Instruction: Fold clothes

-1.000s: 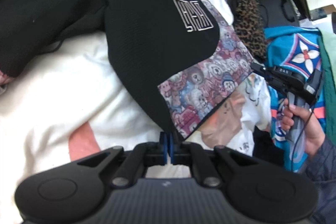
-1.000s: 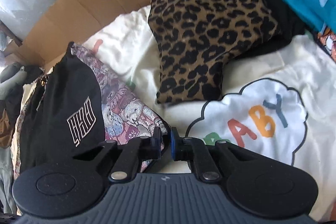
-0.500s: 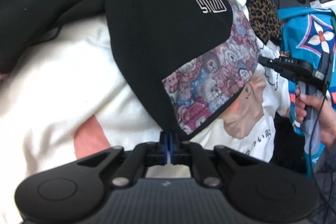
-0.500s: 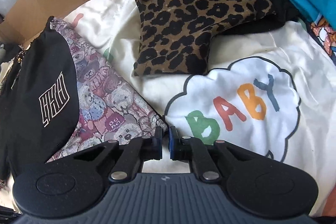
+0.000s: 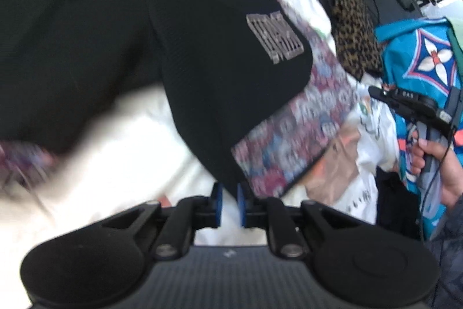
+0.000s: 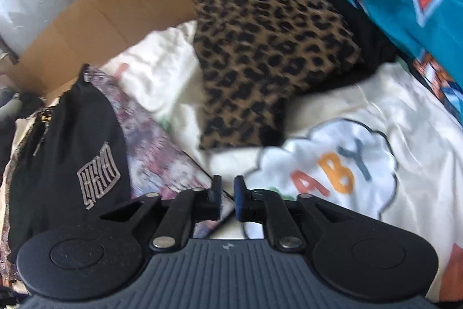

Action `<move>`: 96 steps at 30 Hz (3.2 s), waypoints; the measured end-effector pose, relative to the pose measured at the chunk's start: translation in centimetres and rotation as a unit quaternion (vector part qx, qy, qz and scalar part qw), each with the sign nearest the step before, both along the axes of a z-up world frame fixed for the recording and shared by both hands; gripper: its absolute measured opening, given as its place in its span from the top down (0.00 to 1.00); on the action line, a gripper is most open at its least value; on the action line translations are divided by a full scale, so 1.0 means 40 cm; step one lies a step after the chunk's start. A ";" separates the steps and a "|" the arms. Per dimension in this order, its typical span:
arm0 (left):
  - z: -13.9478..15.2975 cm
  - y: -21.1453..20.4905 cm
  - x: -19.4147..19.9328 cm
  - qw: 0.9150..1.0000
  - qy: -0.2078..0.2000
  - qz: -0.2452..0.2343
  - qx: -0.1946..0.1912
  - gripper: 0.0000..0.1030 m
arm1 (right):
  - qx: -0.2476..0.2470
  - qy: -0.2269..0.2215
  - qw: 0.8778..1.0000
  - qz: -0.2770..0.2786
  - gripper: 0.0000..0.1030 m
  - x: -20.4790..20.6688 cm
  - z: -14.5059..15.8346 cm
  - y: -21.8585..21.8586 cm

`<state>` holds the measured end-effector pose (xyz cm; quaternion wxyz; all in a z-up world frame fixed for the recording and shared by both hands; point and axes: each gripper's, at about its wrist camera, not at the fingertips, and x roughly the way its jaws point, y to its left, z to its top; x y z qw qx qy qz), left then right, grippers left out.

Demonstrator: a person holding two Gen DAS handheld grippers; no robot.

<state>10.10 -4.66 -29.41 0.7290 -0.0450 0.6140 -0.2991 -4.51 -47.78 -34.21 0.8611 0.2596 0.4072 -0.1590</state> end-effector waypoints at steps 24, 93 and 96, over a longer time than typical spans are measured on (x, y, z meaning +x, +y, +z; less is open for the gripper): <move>-0.097 -0.130 0.176 0.992 -0.078 -0.018 0.100 0.90 | -0.033 0.077 0.993 0.078 0.71 0.083 -0.107 0.093; 0.573 0.520 0.062 0.976 -0.172 0.105 0.081 0.00 | -0.016 -0.013 0.982 0.188 0.00 0.111 0.701 0.520; 0.552 0.560 0.064 0.973 -0.170 0.119 0.096 0.00 | -0.029 -0.021 0.981 0.189 0.00 0.102 0.667 0.570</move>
